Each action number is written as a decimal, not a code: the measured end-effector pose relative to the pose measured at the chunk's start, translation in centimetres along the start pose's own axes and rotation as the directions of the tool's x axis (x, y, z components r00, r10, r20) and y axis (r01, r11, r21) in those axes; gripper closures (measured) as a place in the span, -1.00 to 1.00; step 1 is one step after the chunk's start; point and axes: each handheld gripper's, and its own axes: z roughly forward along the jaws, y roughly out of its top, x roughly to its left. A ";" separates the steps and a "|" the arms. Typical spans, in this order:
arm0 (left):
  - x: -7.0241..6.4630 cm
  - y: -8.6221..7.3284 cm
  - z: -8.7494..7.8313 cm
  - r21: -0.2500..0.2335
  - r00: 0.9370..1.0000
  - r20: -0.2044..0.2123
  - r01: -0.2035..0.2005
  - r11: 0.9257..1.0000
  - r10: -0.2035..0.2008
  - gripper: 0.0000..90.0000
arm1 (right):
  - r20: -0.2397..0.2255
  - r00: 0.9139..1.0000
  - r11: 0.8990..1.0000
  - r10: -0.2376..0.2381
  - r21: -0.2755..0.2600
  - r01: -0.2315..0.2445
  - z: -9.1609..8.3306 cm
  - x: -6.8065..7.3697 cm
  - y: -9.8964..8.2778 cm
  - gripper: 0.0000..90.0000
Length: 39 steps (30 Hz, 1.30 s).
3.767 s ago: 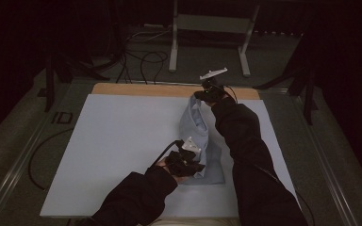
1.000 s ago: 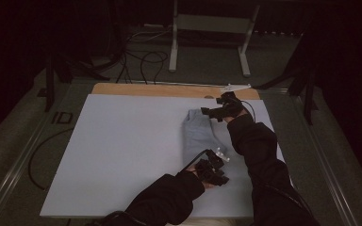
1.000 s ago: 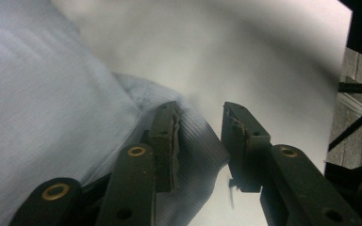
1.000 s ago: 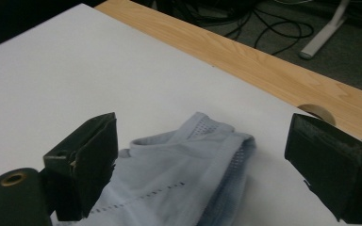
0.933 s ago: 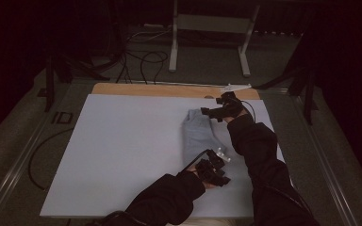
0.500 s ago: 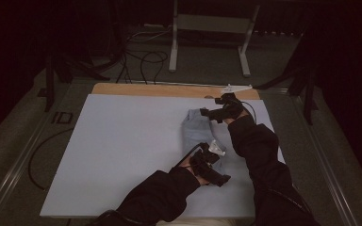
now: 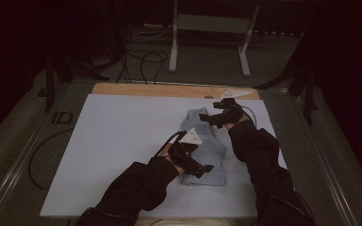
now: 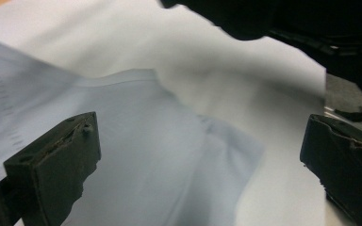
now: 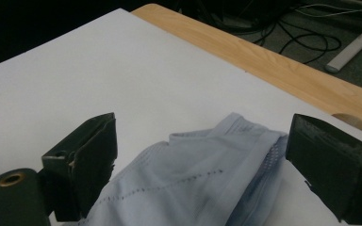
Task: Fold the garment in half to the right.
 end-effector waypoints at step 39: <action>4.6 -9.3 -12.2 -0.084 0.990 -0.139 -0.019 0.996 0.007 -1.00 | -0.099 0.994 0.995 -0.049 -0.090 0.040 -6.1 5.5 -8.2 -0.79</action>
